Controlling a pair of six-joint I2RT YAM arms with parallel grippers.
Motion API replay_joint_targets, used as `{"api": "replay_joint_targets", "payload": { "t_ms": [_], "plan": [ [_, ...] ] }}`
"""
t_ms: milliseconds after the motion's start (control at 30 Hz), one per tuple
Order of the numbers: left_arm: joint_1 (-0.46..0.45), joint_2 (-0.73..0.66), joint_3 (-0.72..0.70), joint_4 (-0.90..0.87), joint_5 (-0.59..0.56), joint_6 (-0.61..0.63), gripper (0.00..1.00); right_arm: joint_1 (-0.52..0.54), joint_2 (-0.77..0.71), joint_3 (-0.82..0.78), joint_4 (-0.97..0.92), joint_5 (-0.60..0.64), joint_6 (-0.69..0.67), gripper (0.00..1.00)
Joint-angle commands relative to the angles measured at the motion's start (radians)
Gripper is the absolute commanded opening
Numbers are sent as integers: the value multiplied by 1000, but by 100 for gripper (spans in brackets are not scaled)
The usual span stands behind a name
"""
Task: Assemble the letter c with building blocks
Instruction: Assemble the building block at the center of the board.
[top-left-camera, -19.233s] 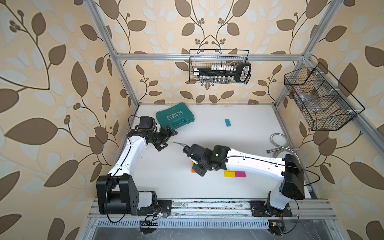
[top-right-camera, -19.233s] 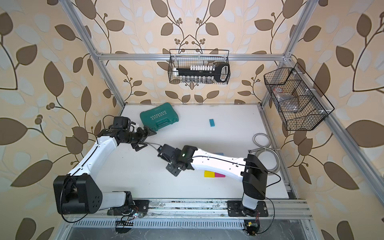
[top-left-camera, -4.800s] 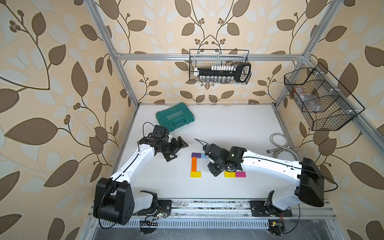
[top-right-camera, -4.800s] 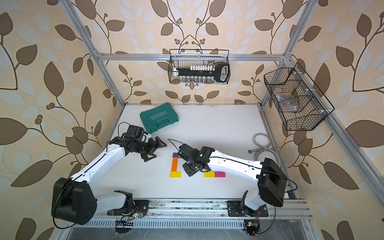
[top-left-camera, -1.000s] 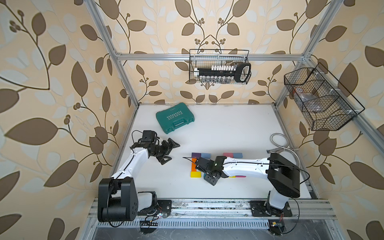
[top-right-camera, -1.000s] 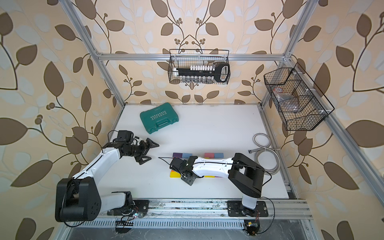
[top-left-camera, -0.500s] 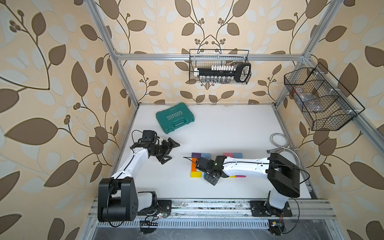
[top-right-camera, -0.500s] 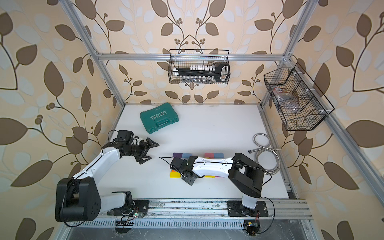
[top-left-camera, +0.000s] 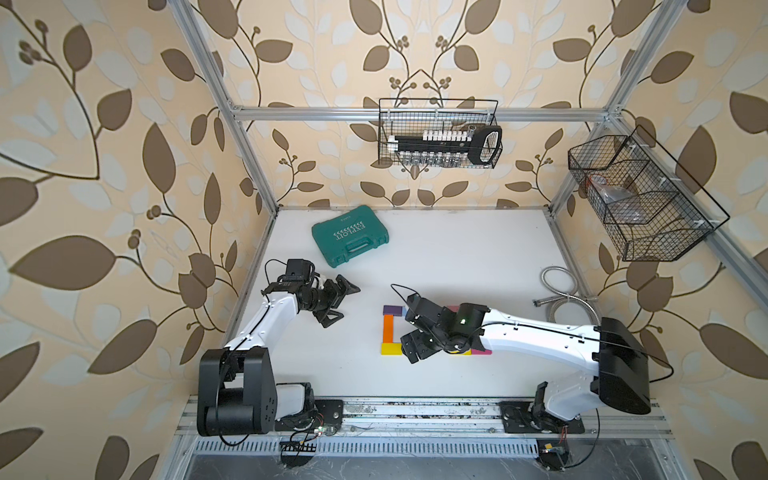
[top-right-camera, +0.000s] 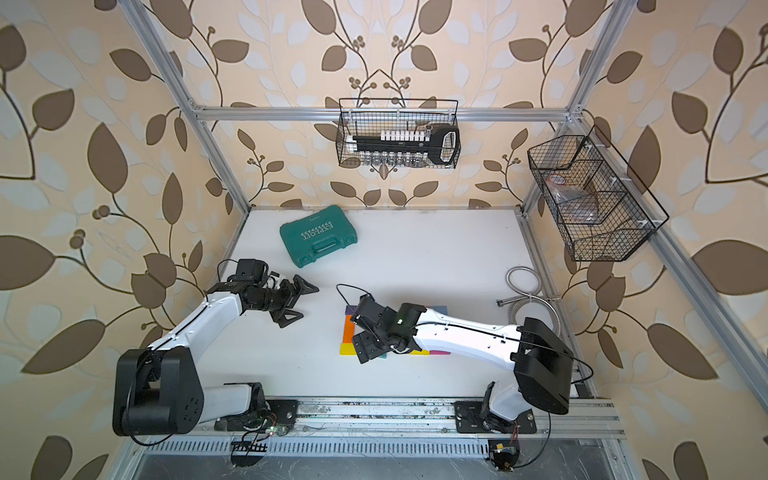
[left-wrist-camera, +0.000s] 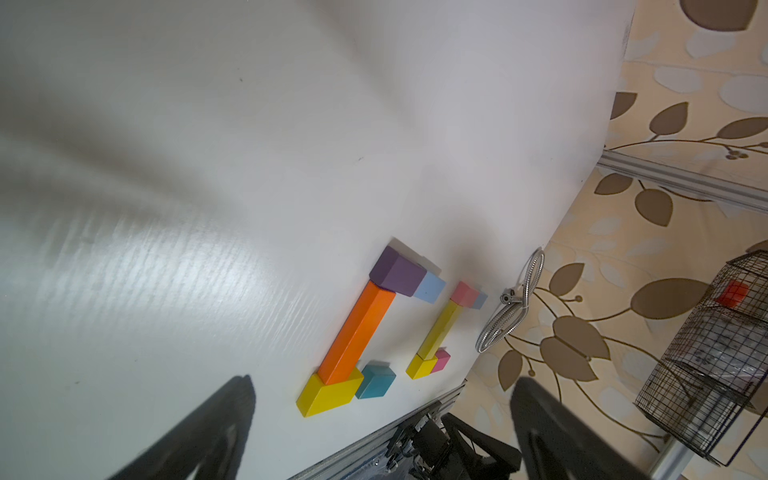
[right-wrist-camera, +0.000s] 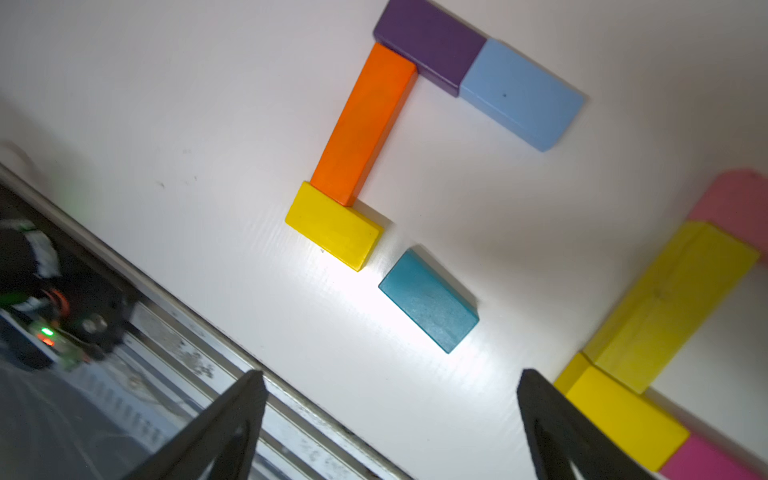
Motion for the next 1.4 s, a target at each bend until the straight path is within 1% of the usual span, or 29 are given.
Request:
{"api": "replay_joint_targets", "payload": {
  "t_ms": [0, 67, 233, 433, 800, 1367],
  "plan": [
    [11, 10, 50, -16, -8, 18, 99, -32, -50, -106, 140, -70, 266, 94],
    [10, 16, 55, -15, -8, 18, 99, -37, -57, -131, 158, -68, 307, 94],
    [12, 22, 57, -10, -8, 12, 99, -42, -26, -163, 195, -98, 346, 94],
    [12, 18, 60, -13, -11, 12, 99, -55, 17, -207, 283, -144, 386, 94],
    [12, 14, 49, -4, -11, 4, 99, -81, 72, -207, 330, -187, 395, 94],
    [12, 11, 36, 5, -11, -3, 99, -97, 112, -208, 363, -212, 389, 93]
  ]
}}
